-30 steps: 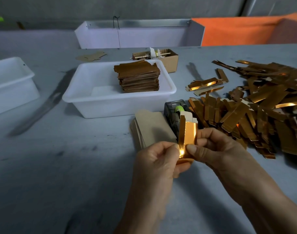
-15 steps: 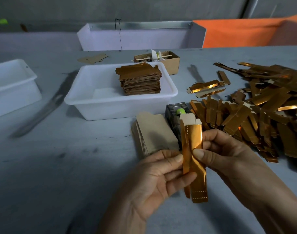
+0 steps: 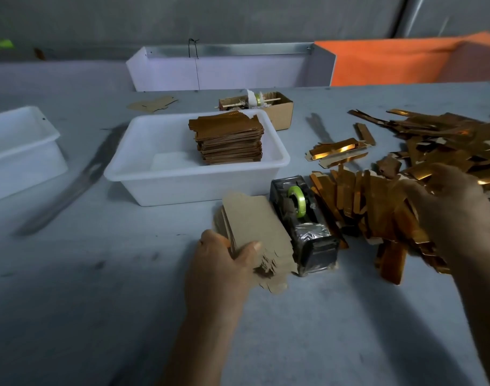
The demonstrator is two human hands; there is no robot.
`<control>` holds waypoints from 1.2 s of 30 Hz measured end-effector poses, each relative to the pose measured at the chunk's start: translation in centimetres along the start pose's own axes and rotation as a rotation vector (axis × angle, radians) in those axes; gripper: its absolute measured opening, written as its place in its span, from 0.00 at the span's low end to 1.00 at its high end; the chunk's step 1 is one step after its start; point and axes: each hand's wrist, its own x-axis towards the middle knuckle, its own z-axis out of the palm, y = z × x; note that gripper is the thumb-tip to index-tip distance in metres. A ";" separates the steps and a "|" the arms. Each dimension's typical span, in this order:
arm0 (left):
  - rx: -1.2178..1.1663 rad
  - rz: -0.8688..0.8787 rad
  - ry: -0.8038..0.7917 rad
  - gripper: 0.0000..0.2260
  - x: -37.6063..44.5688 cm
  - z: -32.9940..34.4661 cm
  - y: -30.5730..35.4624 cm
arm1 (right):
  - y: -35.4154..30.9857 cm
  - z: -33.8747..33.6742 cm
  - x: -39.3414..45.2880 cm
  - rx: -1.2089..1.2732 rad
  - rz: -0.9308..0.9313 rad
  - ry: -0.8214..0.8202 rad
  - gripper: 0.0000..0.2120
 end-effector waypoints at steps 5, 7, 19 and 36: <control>-0.390 -0.205 -0.106 0.12 1.5 0.1 -1.5 | 0.7 2.0 -4.6 0.035 -0.138 -0.029 0.22; -0.447 -0.221 -0.118 0.10 2.1 -0.1 -1.9 | 0.5 2.8 -6.3 0.056 -0.243 -0.066 0.19; -0.528 -0.007 0.063 0.09 0.2 -2.6 -0.4 | -2.0 1.4 -9.5 0.334 -0.276 -0.159 0.11; -0.875 0.007 -0.383 0.15 -3.5 -1.1 2.9 | -3.4 0.7 -12.9 0.971 0.067 -0.665 0.11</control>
